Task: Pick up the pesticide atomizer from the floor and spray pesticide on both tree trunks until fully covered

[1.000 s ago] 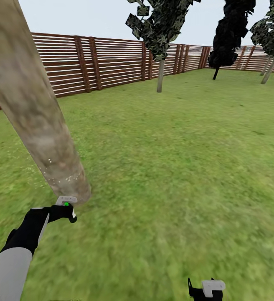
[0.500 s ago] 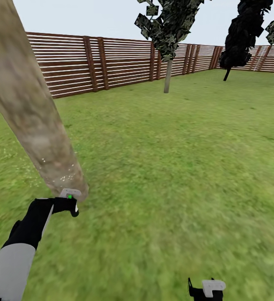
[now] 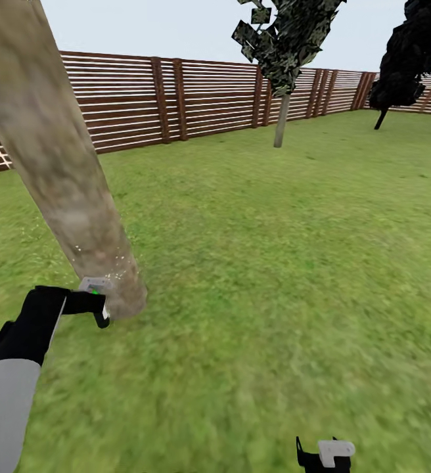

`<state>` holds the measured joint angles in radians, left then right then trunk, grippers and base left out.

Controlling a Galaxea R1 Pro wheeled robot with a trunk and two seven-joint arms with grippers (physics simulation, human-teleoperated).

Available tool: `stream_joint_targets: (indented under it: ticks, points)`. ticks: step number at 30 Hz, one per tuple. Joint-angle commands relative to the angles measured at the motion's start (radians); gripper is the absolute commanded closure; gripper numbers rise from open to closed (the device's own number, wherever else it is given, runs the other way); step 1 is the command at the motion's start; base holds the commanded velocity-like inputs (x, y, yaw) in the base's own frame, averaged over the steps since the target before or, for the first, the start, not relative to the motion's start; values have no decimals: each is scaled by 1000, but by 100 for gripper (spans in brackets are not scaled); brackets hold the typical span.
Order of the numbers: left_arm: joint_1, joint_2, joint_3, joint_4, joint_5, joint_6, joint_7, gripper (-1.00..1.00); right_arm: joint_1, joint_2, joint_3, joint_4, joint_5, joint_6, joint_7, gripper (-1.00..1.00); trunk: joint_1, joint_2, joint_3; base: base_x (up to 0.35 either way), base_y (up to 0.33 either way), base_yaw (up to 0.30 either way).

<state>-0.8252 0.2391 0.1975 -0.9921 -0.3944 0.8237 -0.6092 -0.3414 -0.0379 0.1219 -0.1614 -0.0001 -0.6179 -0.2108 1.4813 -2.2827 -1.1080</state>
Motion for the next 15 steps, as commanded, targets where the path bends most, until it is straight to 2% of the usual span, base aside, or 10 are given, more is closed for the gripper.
stream_joint_targets:
  ticks: [1,4,11,12,14,15]
  points:
    - [-8,-1,2,-1,-14,3,-10,100,-1,0,8,0,0,-1,-9,-100,0,0,-1,0,0,276]
    - [-28,-1,-1,0,-19,5,-11,100,-1,0,8,0,0,-2,-9,-100,0,0,-1,0,0,241]
    - [-16,1,-14,-2,-39,2,-9,100,-1,-3,7,0,0,-2,-9,-100,0,0,-1,0,0,18]
    - [-16,1,-14,-1,-49,2,-9,100,-1,-3,8,0,0,-2,-9,-100,0,0,-1,0,0,0]
    - [-14,2,-13,0,-104,2,-10,100,-1,-4,8,0,0,-2,-9,-100,0,0,-1,116,0,0]
    - [-13,2,-12,0,-116,1,-10,100,-1,-4,8,0,0,-2,-9,-100,0,0,-1,252,0,0]
